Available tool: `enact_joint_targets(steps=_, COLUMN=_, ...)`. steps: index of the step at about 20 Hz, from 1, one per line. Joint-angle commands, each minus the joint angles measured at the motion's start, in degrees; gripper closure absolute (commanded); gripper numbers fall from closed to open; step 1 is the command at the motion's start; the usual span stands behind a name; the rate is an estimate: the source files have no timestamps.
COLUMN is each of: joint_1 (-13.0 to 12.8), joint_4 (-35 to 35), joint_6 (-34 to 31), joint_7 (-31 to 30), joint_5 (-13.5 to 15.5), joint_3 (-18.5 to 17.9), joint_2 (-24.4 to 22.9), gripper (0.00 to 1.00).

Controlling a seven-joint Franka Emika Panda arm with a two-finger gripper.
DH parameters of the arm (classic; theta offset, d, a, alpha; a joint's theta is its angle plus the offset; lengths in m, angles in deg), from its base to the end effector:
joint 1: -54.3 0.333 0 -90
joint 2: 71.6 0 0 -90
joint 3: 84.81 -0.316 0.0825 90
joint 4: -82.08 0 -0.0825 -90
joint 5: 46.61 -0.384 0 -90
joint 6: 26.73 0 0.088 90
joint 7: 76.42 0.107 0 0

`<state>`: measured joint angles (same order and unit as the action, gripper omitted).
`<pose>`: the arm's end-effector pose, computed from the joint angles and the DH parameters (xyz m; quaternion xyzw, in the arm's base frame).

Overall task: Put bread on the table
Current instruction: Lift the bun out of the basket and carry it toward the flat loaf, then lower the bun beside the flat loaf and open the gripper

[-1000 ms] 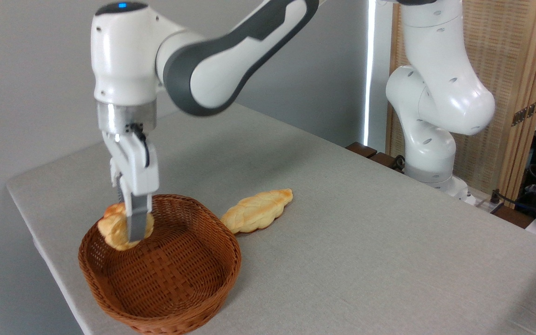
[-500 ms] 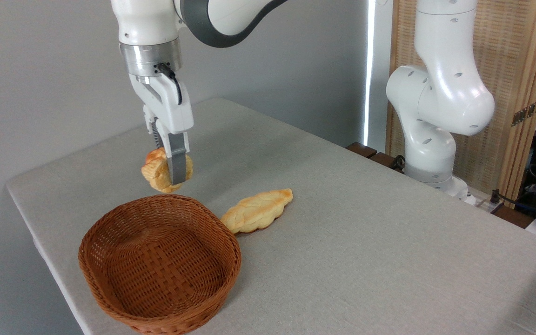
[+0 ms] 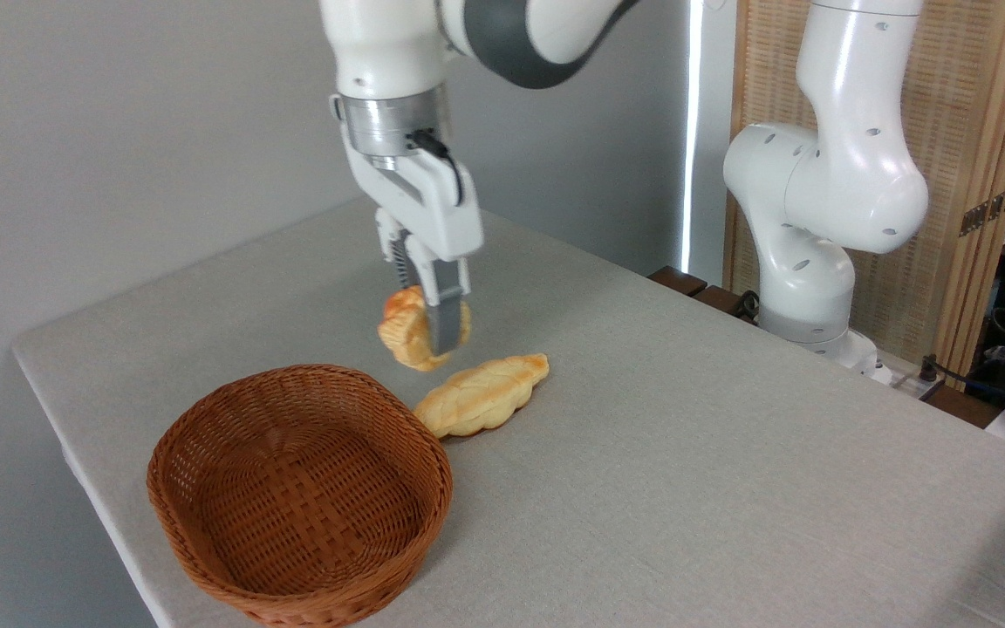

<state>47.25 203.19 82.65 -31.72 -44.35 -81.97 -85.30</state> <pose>0.4801 -0.0881 0.5193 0.8916 -0.4524 0.0201 0.0071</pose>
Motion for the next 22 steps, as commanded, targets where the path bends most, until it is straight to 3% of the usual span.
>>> enact_joint_targets(steps=1, joint_1=0.5, joint_4=4.8, joint_6=-0.4, joint_7=2.0, joint_5=-2.2, joint_3=-0.4, joint_2=-4.2, gripper=0.61)
enact_joint_targets(steps=3, joint_1=0.6, joint_4=4.8, joint_6=-0.4, joint_7=2.6, joint_5=-3.9, joint_3=-1.6, joint_2=-4.2, gripper=0.6)
enact_joint_targets(steps=6, joint_1=1.5, joint_4=4.8, joint_6=-0.4, joint_7=2.5, joint_5=-4.0, joint_3=-1.9, joint_2=-4.3, gripper=0.59)
enact_joint_targets(steps=8, joint_1=2.1, joint_4=4.8, joint_6=-0.5, joint_7=2.4, joint_5=-5.7, joint_3=-1.8, joint_2=-4.3, gripper=0.54)
enact_joint_targets(steps=11, joint_1=2.9, joint_4=4.8, joint_6=-0.5, joint_7=2.1, joint_5=-6.0, joint_3=-1.9, joint_2=-4.4, gripper=0.48)
enact_joint_targets(steps=15, joint_1=4.0, joint_4=4.7, joint_6=-0.5, joint_7=2.1, joint_5=-6.0, joint_3=-1.8, joint_2=-4.4, gripper=0.18)
enact_joint_targets(steps=22, joint_1=4.1, joint_4=4.7, joint_6=-0.5, joint_7=2.1, joint_5=-6.0, joint_3=-1.8, joint_2=-4.3, gripper=0.0)
